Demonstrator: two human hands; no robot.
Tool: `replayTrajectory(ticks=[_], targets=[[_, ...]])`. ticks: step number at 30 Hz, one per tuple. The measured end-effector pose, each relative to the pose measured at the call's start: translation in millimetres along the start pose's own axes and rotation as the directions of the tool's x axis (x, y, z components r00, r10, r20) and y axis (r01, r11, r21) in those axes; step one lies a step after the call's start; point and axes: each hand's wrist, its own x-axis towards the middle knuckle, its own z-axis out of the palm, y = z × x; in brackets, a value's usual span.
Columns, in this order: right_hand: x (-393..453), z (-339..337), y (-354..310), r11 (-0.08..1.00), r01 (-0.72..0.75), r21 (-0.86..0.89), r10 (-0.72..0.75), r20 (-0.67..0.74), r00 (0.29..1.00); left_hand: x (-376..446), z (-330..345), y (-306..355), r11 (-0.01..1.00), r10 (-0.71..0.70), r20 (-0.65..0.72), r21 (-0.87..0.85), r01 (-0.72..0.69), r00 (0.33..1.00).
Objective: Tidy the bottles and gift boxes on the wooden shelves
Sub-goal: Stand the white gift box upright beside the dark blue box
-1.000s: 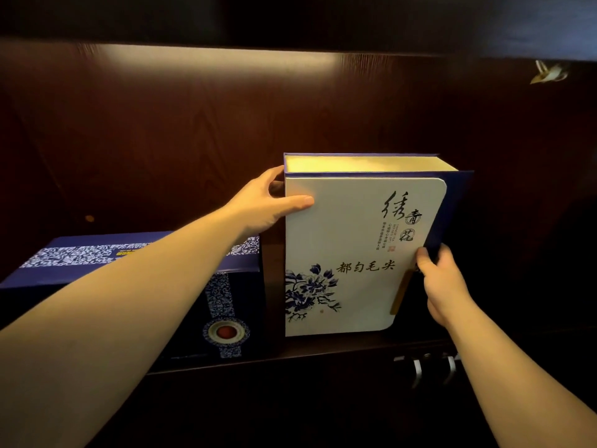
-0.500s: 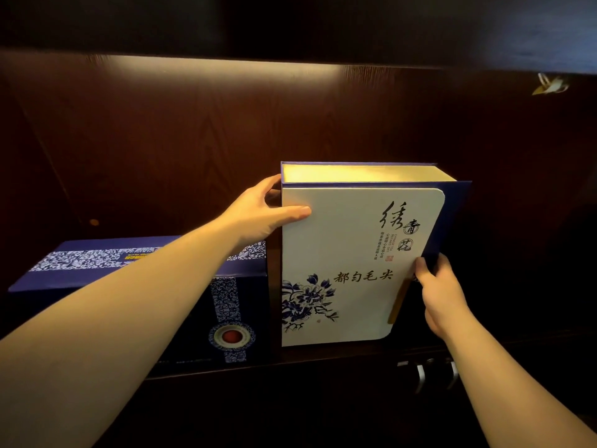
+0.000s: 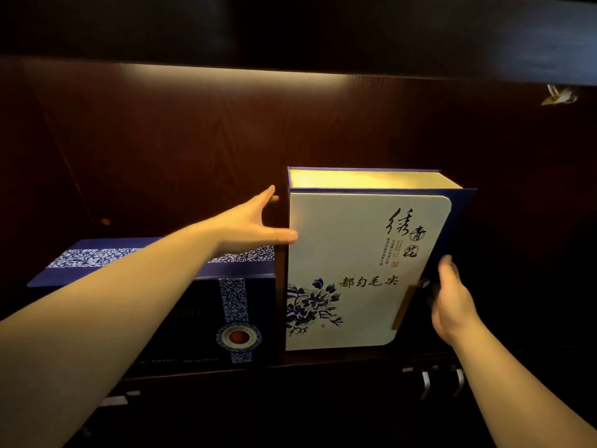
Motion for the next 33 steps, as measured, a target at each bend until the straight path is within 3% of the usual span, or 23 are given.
replayTrajectory(ticks=[2, 4, 7, 20, 33], targets=[[1, 0, -1, 0.999, -0.051, 0.003, 0.051, 0.022, 0.998, -12, -14, -19, 0.964, -0.029, 0.057, 0.266, 0.013, 0.998], [1, 2, -2, 0.996, -0.090, 0.023, 0.089, 0.046, 0.995, -22, -24, -42, 0.856, -0.115, 0.153, 0.516, 0.020, 0.982], [2, 4, -3, 0.992, -0.118, 0.046, 0.116, 0.054, 0.992, -31, -28, -71, 0.702, -0.251, 0.228, 0.712, 0.014, 0.941], [11, 8, 8, 0.987, -0.128, 0.093, 0.124, 0.047, 0.991, -19, -16, -80, 0.732, -0.088, 0.160, 0.680, -0.045, 0.983], [15, 12, 12, 0.990, -0.111, 0.084, 0.109, 0.023, 0.994, -15, -12, -76, 0.768, -0.077, 0.157, 0.640, -0.042, 0.985]])
